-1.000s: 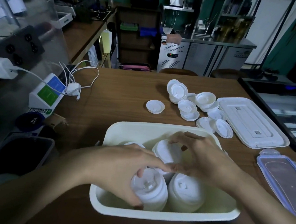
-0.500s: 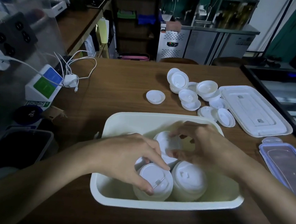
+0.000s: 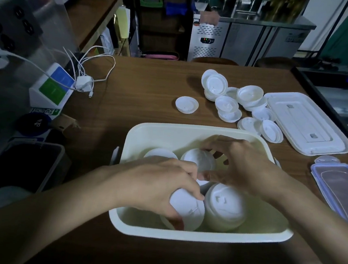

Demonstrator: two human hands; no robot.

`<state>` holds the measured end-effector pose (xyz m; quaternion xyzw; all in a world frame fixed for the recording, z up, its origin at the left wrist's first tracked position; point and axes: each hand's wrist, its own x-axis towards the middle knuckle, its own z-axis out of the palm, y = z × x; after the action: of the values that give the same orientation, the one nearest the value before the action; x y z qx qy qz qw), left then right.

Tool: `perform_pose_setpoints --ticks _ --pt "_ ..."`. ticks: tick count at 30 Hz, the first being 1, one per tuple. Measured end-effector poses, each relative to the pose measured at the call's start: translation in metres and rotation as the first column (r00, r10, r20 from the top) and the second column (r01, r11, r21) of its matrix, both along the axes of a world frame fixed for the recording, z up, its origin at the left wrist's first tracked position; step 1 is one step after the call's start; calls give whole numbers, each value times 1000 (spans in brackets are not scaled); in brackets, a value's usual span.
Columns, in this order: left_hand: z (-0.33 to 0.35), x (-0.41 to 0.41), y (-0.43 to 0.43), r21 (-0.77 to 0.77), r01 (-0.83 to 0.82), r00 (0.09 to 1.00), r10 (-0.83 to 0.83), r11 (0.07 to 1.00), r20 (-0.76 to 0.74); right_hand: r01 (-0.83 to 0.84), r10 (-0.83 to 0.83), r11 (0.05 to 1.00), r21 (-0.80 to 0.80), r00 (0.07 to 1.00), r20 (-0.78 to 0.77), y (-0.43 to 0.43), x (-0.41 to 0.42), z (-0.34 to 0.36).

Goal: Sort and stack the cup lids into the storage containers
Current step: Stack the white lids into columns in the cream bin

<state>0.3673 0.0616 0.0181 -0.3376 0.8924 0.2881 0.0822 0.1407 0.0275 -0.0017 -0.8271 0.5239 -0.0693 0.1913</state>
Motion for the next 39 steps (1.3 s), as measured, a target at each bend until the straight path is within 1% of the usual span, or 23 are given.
perform_pose_setpoints --ticks 4,7,11,13,16,18,20,23,25,27,29,36,39 --pt "0 4 -2 -8 17 999 -17 1000 -34 10 -11 1000 11 999 38 1 -4 -2" --pt "-3 8 -5 -20 -2 1000 2 1000 -20 24 -23 1000 -10 997 74 3 -5 -3" --pt "3 12 -11 48 -57 998 59 997 -34 20 -14 999 -45 992 128 7 -4 2" --pt "10 15 -15 10 -56 997 57 998 -59 14 -2 997 -74 988 155 9 -6 7" --pt "19 21 -27 -74 -98 980 84 992 -182 28 -1 990 -138 982 189 8 -10 18" --pt "24 25 -38 -85 -136 944 103 987 -313 46 -3 984 -172 970 242 2 -14 26" --pt "28 28 -52 -92 -173 906 121 981 -406 76 -18 978 -195 960 280 -7 -17 34" --pt "32 29 -80 -70 -231 856 169 970 -488 147 -78 972 -183 936 342 -26 -22 43" --pt "30 29 -103 -52 -281 830 215 958 -514 206 -135 966 -156 918 374 -44 -28 42" --pt "21 29 -129 -41 -328 804 256 944 -537 261 -195 956 -137 909 368 -67 -34 35" --pt "8 29 -155 -27 -396 777 319 918 -543 303 -244 942 -143 914 324 -92 -42 22" --pt "-65 19 -230 -2 -610 692 531 793 -489 421 -397 904 -72 891 221 -158 -55 -31" --pt "-89 13 -247 14 -678 663 619 735 -422 464 -446 884 -64 875 187 -179 -56 -53"
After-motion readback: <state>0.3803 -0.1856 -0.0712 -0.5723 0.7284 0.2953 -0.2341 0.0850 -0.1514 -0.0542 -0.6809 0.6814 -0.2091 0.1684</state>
